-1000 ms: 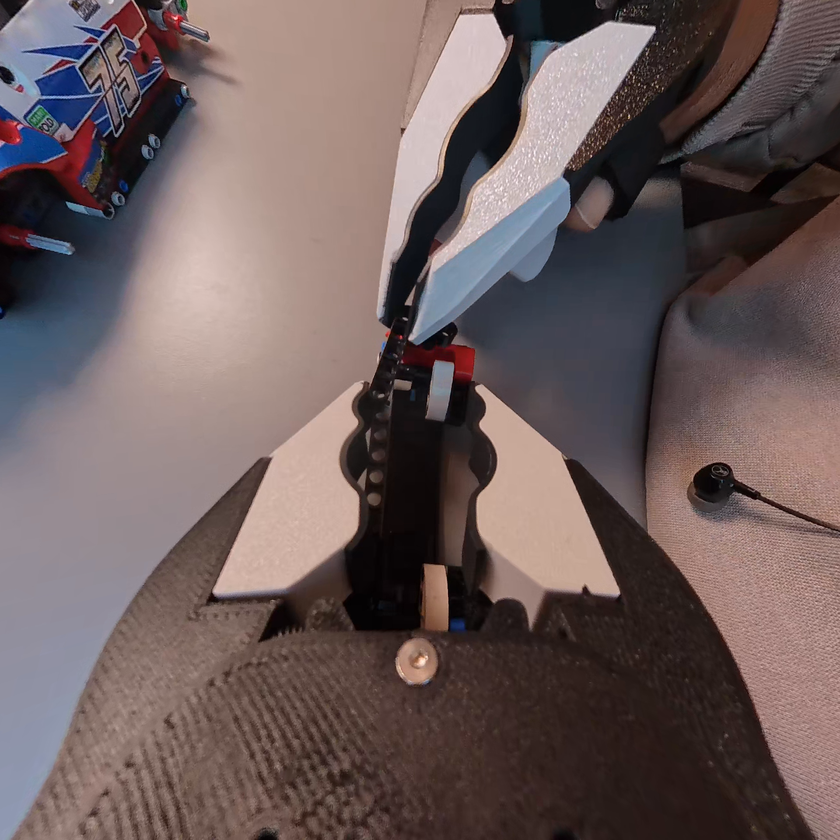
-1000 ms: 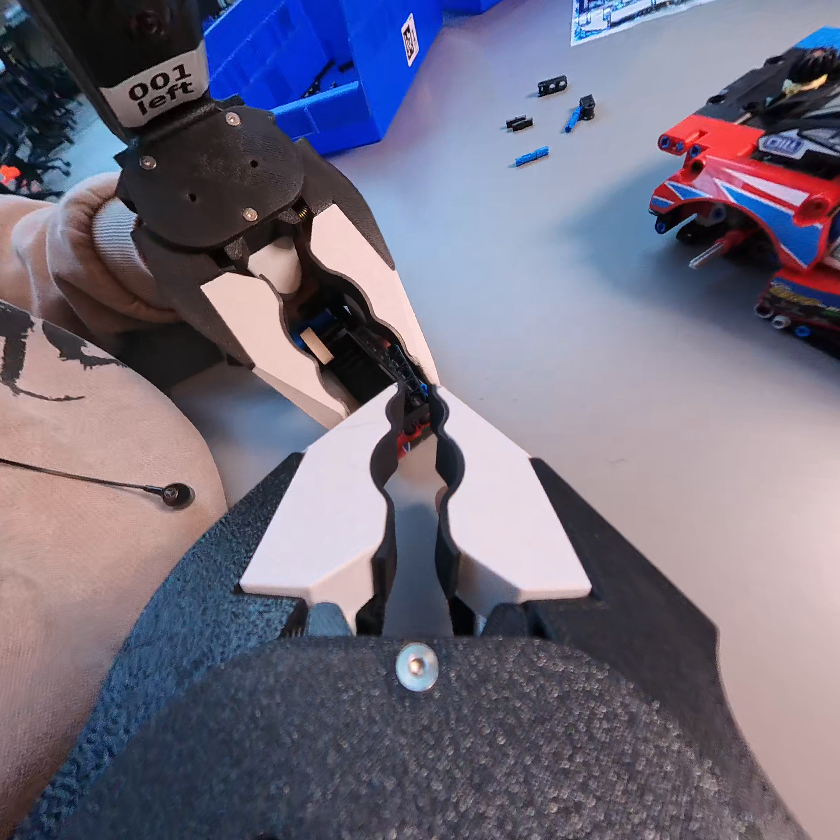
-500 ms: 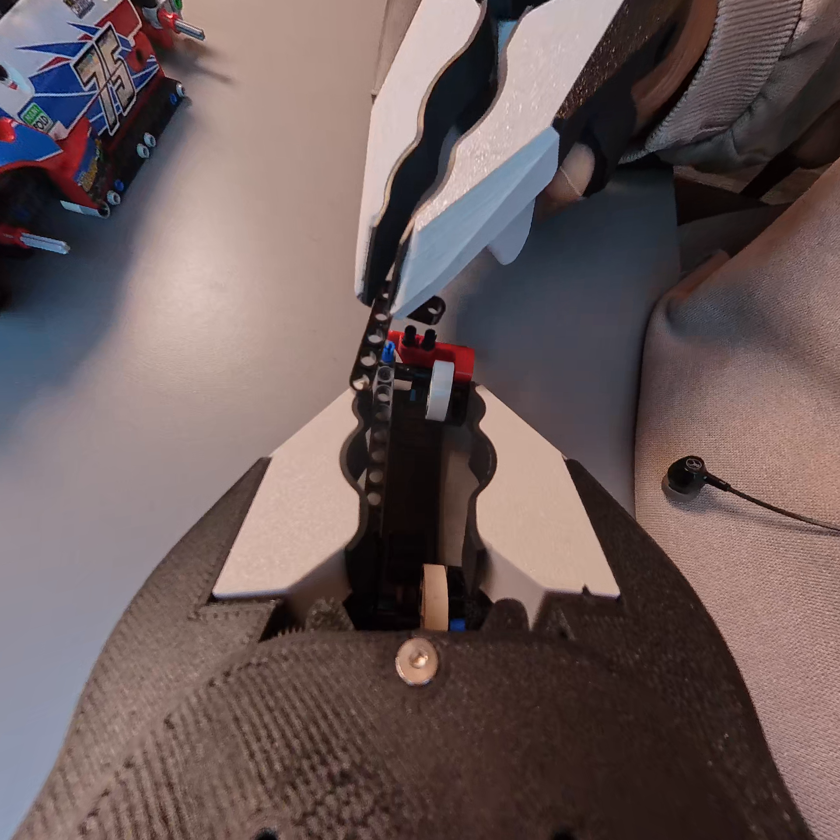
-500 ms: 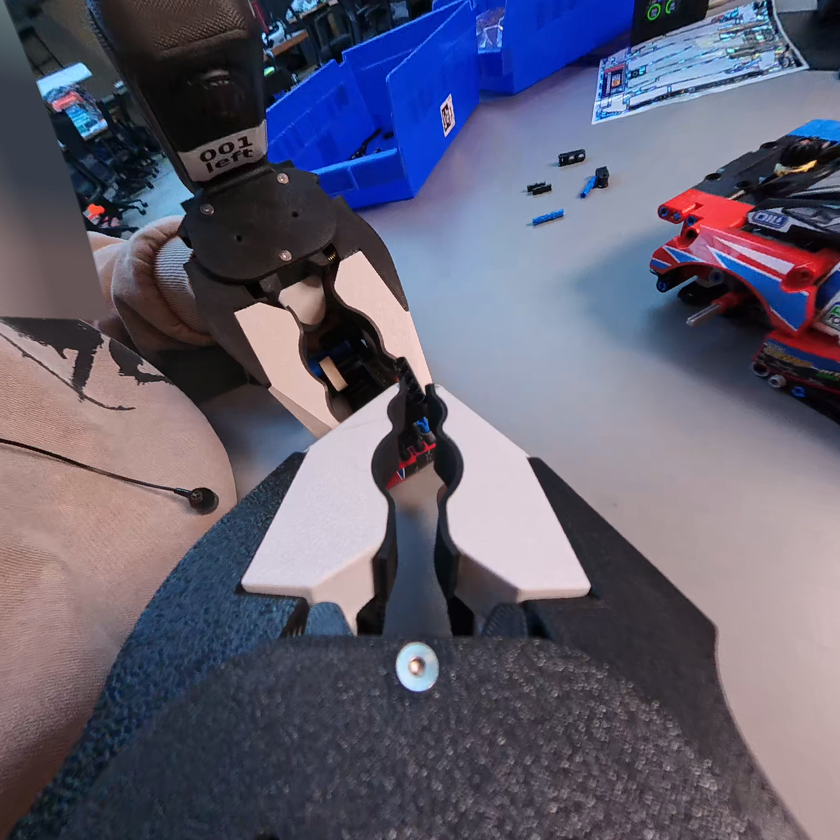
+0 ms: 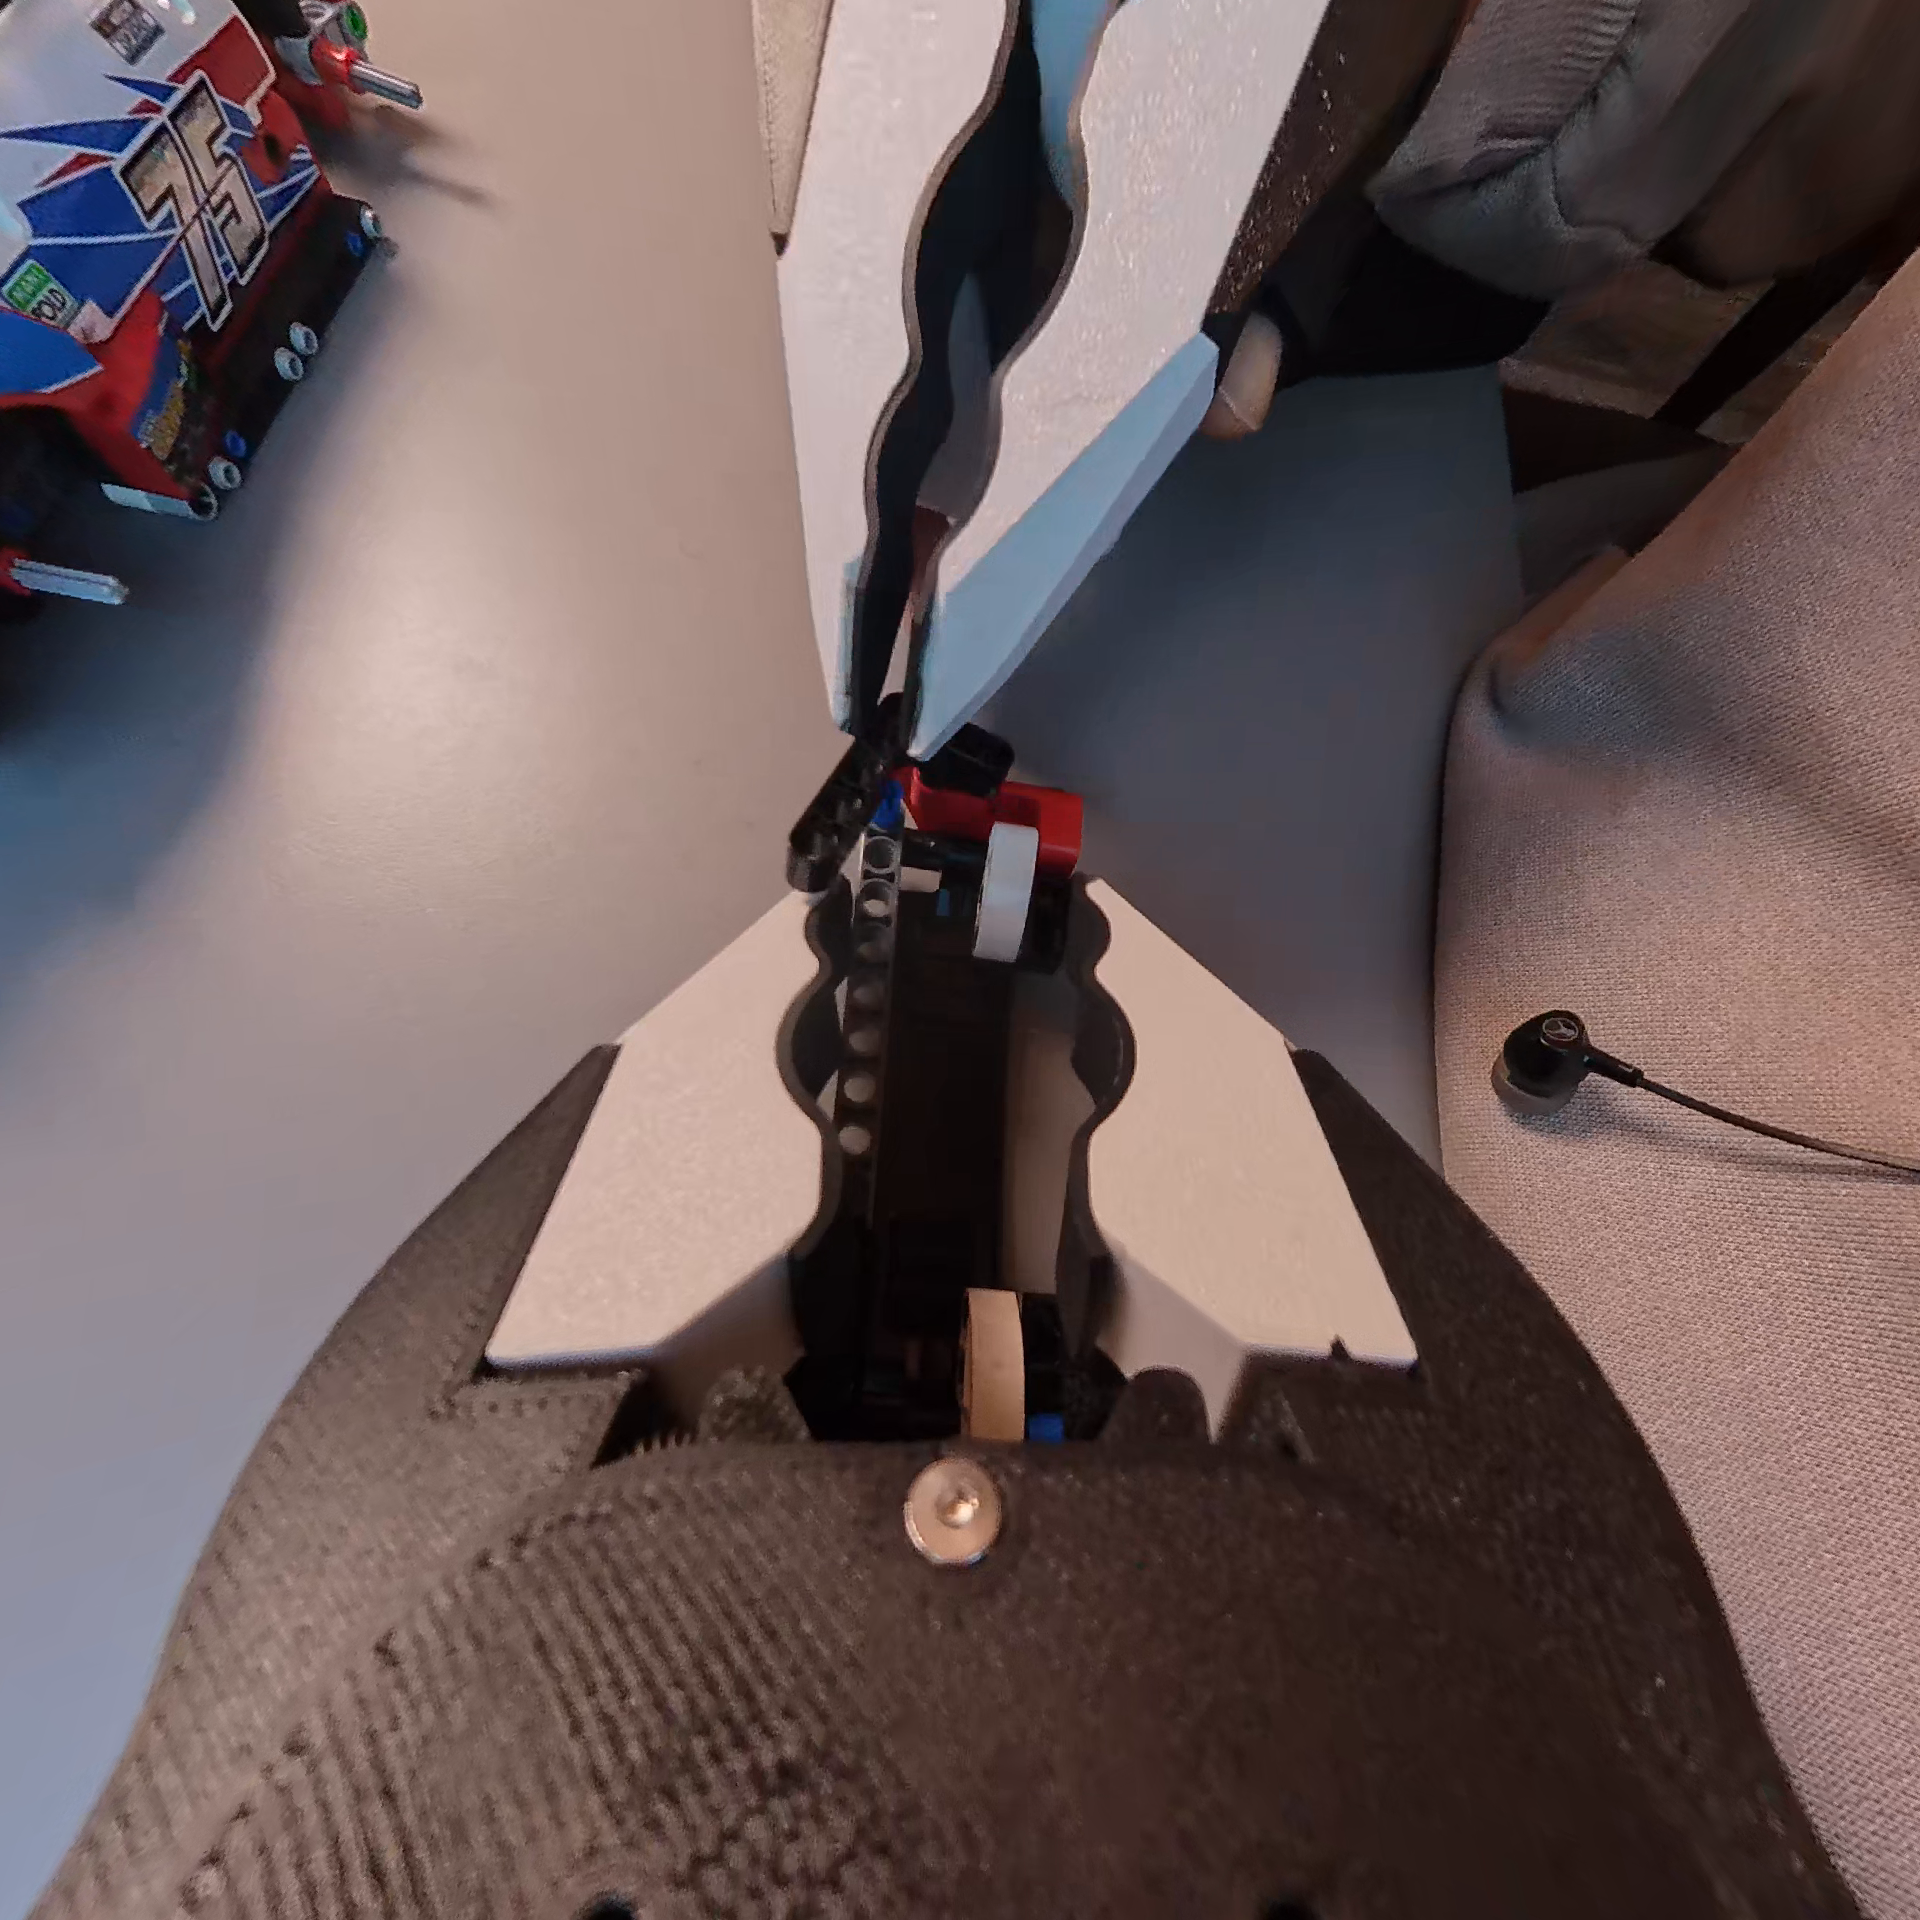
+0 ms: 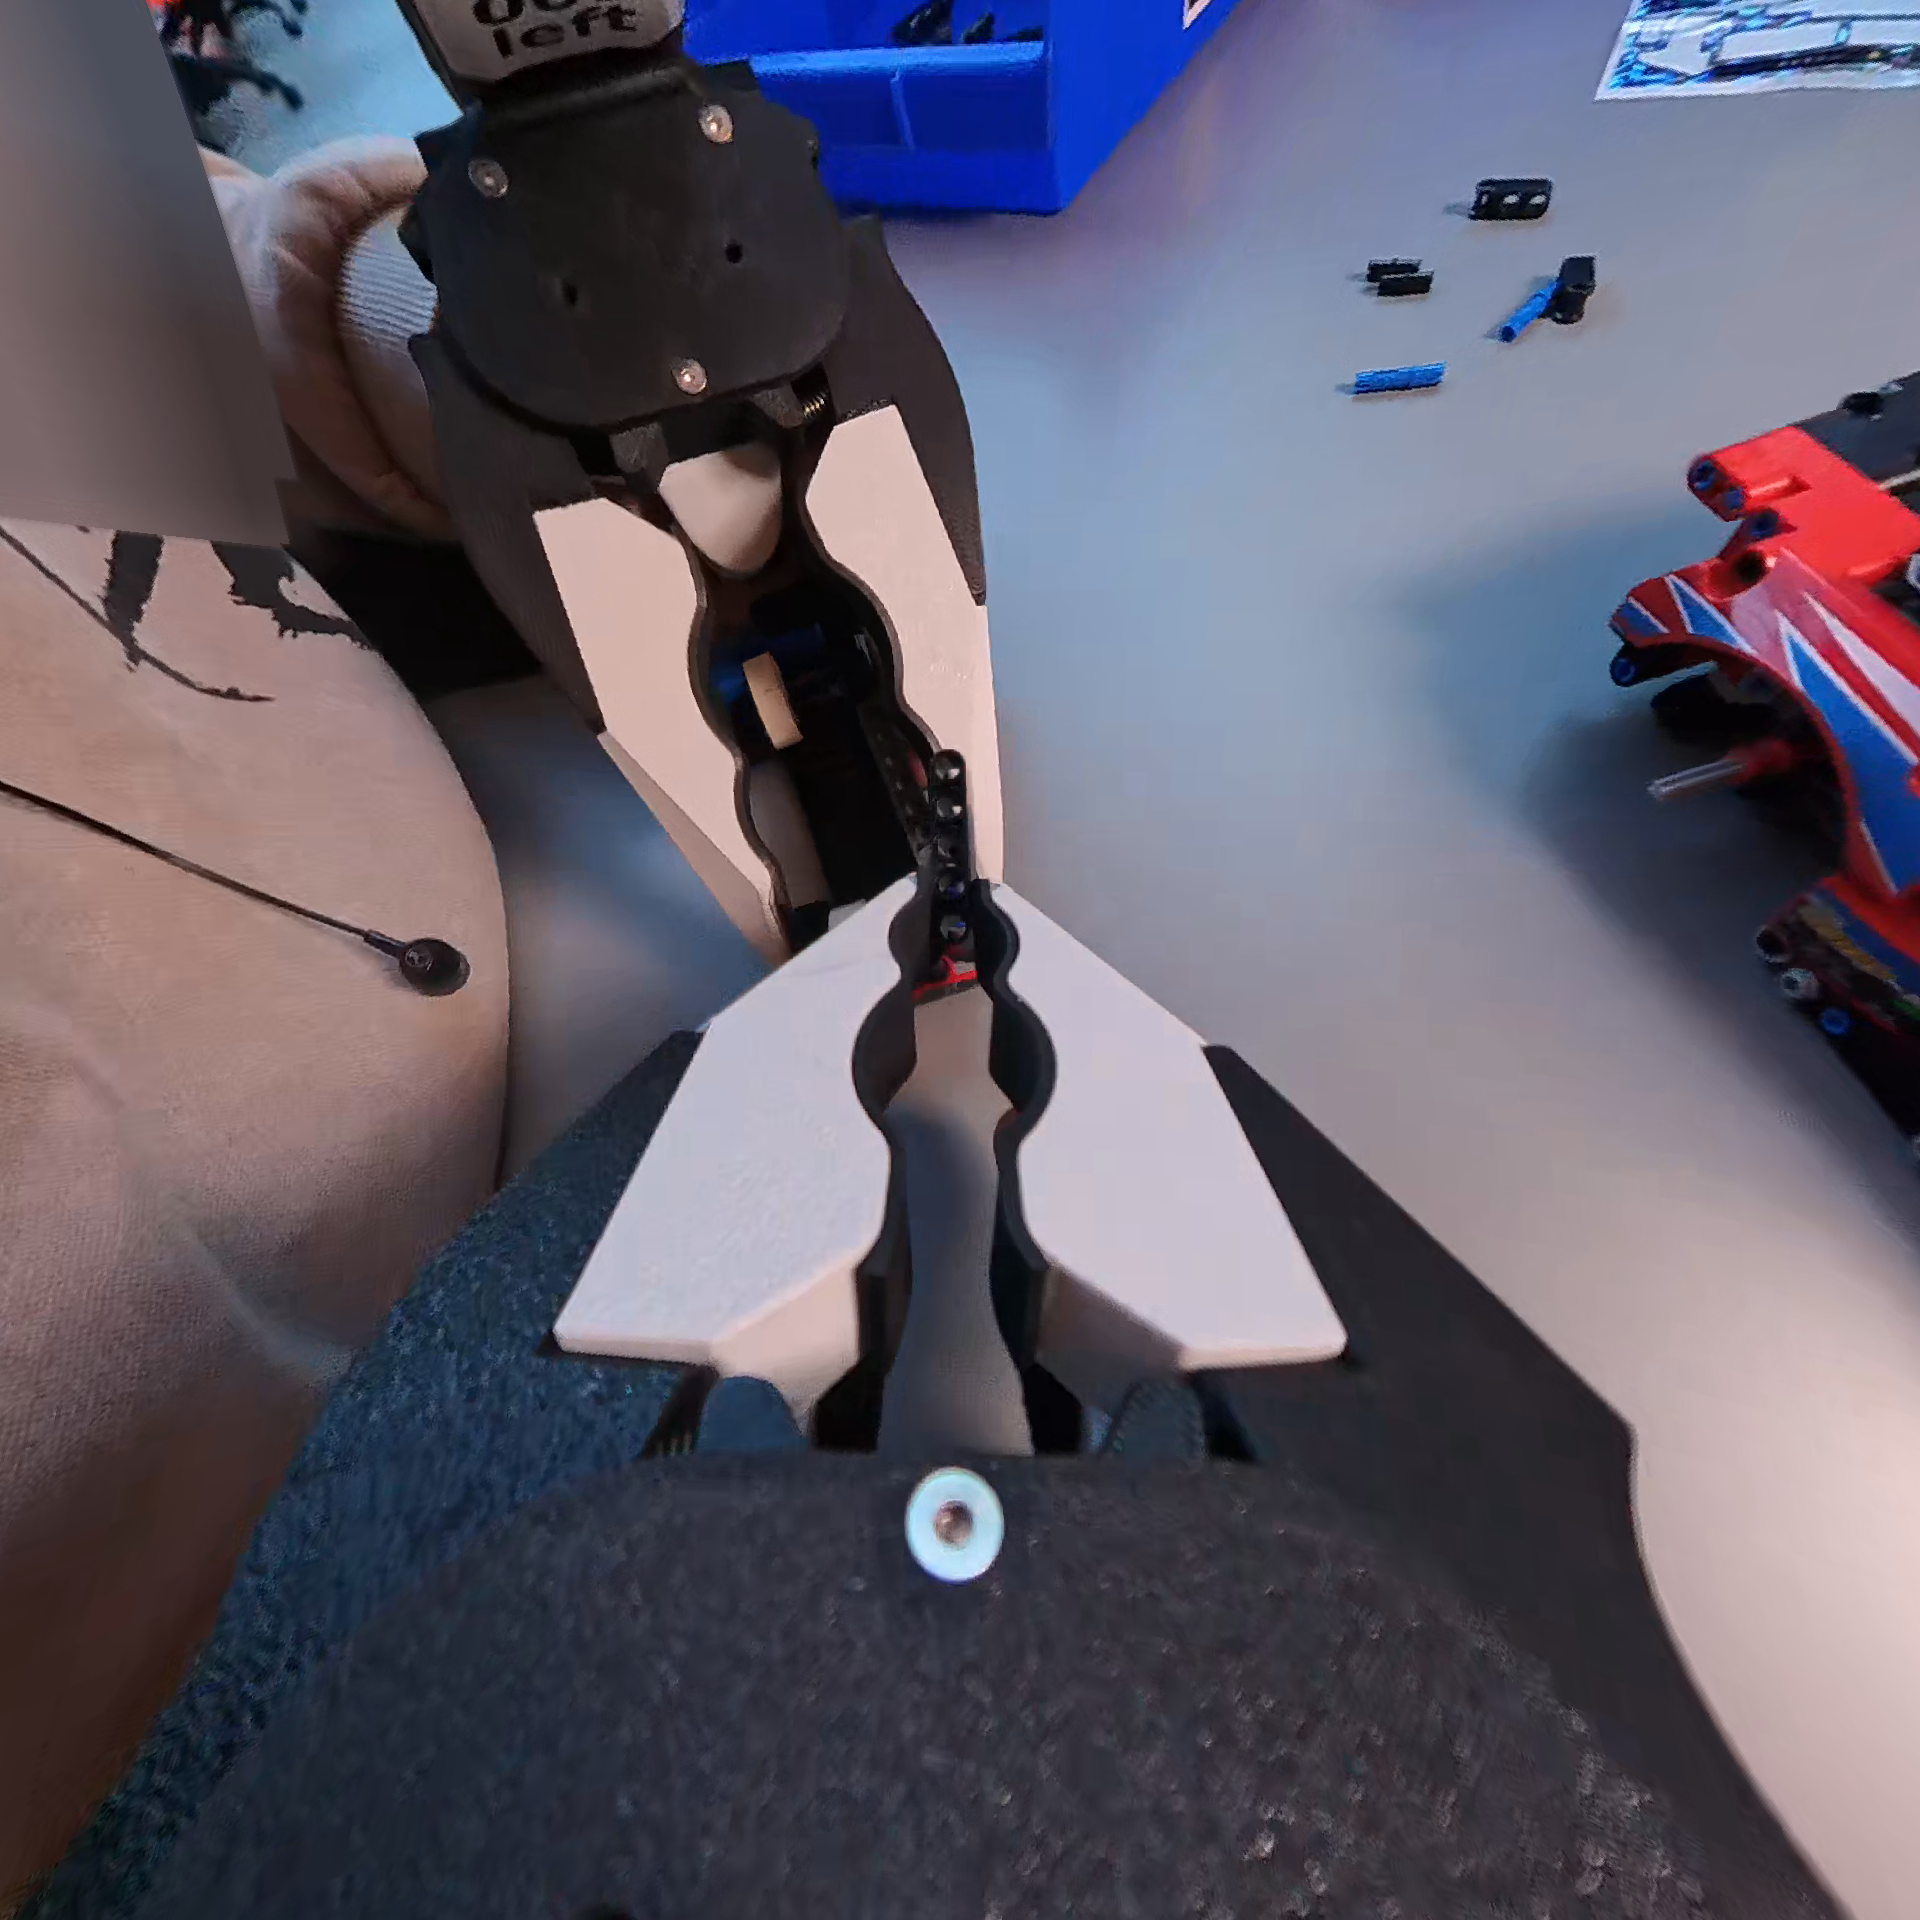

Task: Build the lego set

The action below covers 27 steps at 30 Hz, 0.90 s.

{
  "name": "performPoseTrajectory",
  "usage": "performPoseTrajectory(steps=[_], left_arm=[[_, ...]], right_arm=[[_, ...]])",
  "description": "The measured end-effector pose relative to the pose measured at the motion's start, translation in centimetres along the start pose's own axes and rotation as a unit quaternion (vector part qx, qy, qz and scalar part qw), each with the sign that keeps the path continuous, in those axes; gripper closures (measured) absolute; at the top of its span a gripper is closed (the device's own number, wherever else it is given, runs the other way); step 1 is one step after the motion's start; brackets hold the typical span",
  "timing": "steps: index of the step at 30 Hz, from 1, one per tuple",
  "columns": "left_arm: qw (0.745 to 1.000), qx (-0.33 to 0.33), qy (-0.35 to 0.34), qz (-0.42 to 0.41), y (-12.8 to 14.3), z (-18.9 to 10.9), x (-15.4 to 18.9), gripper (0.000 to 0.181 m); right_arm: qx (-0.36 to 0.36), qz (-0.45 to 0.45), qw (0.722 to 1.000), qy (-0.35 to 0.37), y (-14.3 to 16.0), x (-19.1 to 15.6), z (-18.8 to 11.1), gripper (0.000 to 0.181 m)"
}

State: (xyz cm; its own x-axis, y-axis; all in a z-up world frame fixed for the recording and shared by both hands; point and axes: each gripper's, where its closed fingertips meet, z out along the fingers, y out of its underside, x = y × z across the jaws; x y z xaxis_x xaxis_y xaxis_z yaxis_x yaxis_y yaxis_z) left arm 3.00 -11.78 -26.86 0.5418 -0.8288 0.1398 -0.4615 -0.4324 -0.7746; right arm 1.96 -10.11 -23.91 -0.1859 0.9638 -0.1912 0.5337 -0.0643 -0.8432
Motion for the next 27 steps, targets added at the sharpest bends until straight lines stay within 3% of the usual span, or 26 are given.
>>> performPoseTrajectory(steps=[10,20,27], left_arm=[[1.0,-0.002,0.001,0.002,0.04,0.03,0.04,0.141],[1.0,-0.002,0.001,0.005,0.06,0.02,0.12,0.141],[1.0,-0.002,0.001,0.007,0.09,-0.01,0.17,0.141]], right_arm=[[-0.067,-0.089,0.991,-0.072,-0.04,-0.32,-0.27,0.177],[-0.094,-0.15,0.981,-0.078,0.35,-0.54,0.12,0.177],[-0.085,-0.145,0.983,-0.066,0.33,-0.52,0.05,0.174]])
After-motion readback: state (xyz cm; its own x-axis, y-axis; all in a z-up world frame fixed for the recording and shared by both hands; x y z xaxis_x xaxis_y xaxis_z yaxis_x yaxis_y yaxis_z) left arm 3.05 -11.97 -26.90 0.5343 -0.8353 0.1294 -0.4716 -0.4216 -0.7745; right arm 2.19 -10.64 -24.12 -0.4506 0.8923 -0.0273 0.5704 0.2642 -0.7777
